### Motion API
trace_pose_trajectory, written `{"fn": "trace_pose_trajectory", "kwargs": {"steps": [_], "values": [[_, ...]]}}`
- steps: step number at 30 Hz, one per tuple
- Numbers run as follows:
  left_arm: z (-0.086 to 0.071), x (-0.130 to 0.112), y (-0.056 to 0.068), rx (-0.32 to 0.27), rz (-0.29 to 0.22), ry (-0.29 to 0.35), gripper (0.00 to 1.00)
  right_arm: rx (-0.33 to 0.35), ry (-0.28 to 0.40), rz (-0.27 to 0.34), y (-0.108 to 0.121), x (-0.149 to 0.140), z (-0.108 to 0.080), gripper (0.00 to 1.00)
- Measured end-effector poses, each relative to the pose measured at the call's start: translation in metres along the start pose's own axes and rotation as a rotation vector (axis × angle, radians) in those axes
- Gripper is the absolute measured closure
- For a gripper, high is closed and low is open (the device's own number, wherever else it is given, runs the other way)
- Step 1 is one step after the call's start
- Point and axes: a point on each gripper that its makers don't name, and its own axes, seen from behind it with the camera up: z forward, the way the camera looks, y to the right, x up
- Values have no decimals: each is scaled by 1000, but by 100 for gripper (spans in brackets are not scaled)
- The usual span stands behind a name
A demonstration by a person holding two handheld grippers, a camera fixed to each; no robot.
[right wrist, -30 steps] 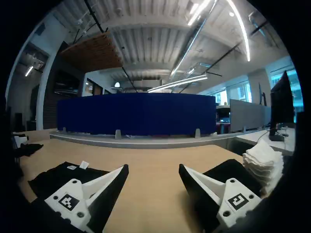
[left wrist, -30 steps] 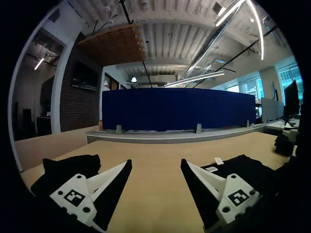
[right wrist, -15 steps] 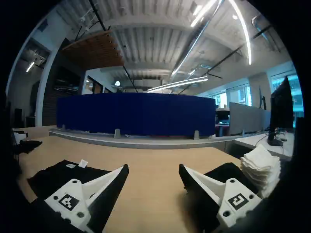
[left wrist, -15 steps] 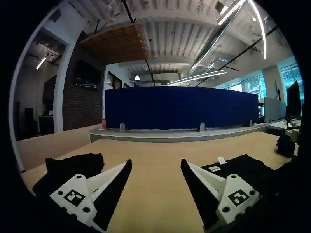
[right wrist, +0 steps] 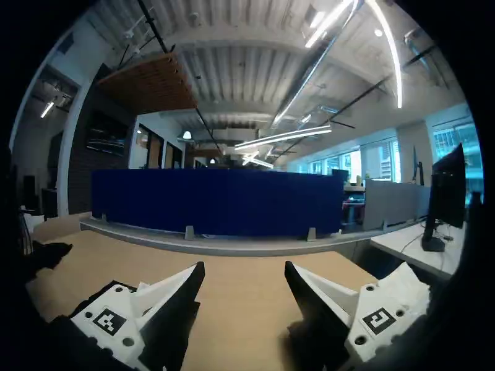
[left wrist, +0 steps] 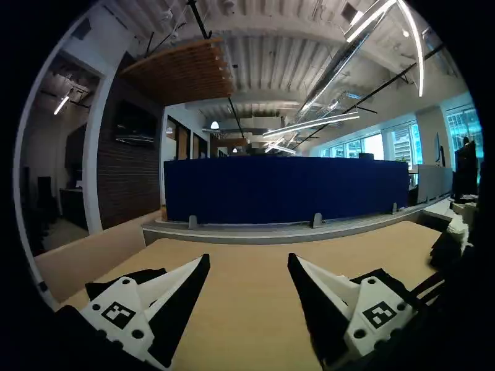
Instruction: Fold towel
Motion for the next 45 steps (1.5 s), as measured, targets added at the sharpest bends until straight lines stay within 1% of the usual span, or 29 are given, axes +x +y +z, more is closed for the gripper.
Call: {"fn": "trace_pose_trajectory", "kwargs": {"steps": [7, 13, 18, 21, 24, 27, 30, 36, 39, 45], "values": [[-8, 43, 5, -13, -10, -26, 7, -5, -15, -3, -2, 52, -4, 0], [-12, 72, 8, -23, -18, -46, 7, -9, -27, -5, -5, 83, -8, 0], [-12, 90, 13, -34, -32, -60, 7, -2, -29, 9, -7, 103, -8, 0], [-13, 98, 16, -47, -42, -63, 7, 8, -30, 7, -8, 108, -6, 0], [-14, 100, 21, -66, -36, -73, 7, 29, -39, -5, -11, 109, -4, 0], [-14, 101, 28, -101, -17, -86, 7, 61, -53, -22, -18, 109, -2, 0], [-14, 101, 37, -142, 4, -103, 7, 107, -73, -41, -29, 108, -2, 0], [-17, 92, 65, -262, 43, -151, 7, 207, -108, -70, -49, 109, -4, 0], [-19, 89, 78, -316, 65, -175, 7, 252, -137, -91, -59, 106, -7, 0], [-25, 82, 96, -406, 77, -212, 7, 340, -200, -144, -78, 95, -13, 0]]}}
